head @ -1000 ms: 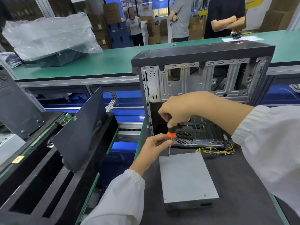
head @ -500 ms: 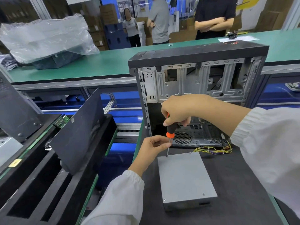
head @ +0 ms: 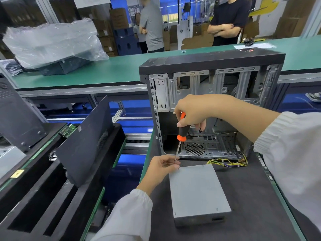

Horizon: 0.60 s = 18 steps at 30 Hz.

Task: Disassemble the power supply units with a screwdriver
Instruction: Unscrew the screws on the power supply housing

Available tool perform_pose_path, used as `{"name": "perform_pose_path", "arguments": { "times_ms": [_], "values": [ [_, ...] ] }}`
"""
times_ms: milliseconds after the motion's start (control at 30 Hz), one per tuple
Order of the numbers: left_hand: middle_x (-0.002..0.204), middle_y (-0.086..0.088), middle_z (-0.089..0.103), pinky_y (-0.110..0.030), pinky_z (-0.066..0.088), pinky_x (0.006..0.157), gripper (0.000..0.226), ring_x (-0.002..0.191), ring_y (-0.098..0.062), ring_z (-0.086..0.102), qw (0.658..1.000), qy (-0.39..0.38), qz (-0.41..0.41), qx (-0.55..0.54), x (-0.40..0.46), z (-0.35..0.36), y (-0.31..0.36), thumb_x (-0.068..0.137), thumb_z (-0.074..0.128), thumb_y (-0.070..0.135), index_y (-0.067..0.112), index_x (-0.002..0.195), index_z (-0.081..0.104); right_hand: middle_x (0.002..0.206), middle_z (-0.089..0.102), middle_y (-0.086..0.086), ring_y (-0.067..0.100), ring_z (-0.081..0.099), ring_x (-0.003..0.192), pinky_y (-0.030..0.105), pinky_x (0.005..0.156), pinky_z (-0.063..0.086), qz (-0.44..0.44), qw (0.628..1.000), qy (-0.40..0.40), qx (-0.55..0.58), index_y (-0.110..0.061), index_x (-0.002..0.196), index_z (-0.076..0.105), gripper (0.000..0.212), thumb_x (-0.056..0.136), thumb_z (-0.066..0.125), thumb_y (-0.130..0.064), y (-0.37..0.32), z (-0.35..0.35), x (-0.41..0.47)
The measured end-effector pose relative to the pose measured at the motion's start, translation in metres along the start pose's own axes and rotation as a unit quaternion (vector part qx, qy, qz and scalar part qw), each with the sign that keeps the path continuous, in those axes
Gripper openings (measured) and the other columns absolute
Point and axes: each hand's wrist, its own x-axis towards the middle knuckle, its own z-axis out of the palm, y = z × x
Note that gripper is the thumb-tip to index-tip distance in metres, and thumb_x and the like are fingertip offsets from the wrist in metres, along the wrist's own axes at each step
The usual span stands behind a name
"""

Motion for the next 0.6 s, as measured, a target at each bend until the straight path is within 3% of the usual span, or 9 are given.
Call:
{"name": "perform_pose_path", "arguments": {
  "times_ms": [100, 267, 367, 500, 600],
  "values": [
    [0.078, -0.011, 0.073, -0.024, 0.057, 0.076, 0.014, 0.073, -0.019, 0.07, 0.998, 0.052, 0.008, -0.027, 0.005, 0.006, -0.004, 0.085, 0.068, -0.006, 0.001, 0.095, 0.074, 0.069, 0.066, 0.01, 0.015, 0.065, 0.043, 0.024, 0.05, 0.056, 0.009, 1.0, 0.006, 0.009, -0.012, 0.101, 0.058, 0.018, 0.096, 0.055, -0.029, 0.005, -0.002, -0.002],
    [0.074, -0.008, 0.073, -0.02, 0.053, 0.063, 0.015, 0.062, -0.015, 0.065, 0.997, 0.066, 0.0, -0.027, 0.011, 0.01, -0.006, 0.091, 0.061, -0.004, 0.004, 0.093, 0.073, 0.065, 0.064, 0.007, 0.014, 0.064, 0.041, 0.019, 0.04, 0.048, 0.037, 0.999, 0.021, 0.021, -0.012, 0.1, 0.059, 0.017, 0.095, 0.057, -0.029, 0.021, -0.006, -0.011],
    [0.078, -0.005, 0.07, -0.018, 0.047, 0.055, 0.023, 0.062, -0.009, 0.058, 0.996, 0.086, -0.003, -0.016, 0.021, 0.017, 0.001, 0.098, 0.049, -0.003, 0.004, 0.099, 0.071, 0.065, 0.064, 0.01, 0.015, 0.064, 0.042, 0.021, 0.042, 0.05, 0.062, 0.998, 0.014, 0.015, -0.011, 0.101, 0.059, 0.018, 0.095, 0.057, -0.028, 0.033, -0.003, -0.017],
    [0.069, 0.002, 0.056, -0.016, 0.036, 0.046, 0.041, 0.053, -0.004, 0.045, 0.998, 0.048, -0.034, 0.039, 0.034, 0.042, 0.014, 0.098, 0.033, -0.004, 0.012, 0.09, 0.07, 0.062, 0.066, 0.01, 0.019, 0.066, 0.047, 0.024, 0.049, 0.054, 0.091, 0.996, -0.009, -0.011, -0.008, 0.101, 0.061, 0.024, 0.096, 0.055, -0.03, 0.046, 0.01, -0.021],
    [0.068, -0.015, 0.052, -0.032, 0.043, 0.055, 0.042, 0.059, -0.013, 0.043, 0.994, 0.025, -0.022, 0.1, 0.04, 0.057, 0.021, 0.097, 0.03, 0.0, 0.013, 0.084, 0.068, 0.054, 0.062, 0.007, 0.016, 0.062, 0.042, 0.022, 0.049, 0.051, 0.101, 0.995, -0.006, -0.024, -0.006, 0.099, 0.062, 0.026, 0.097, 0.053, -0.03, 0.056, 0.016, -0.023]
  ]
}}
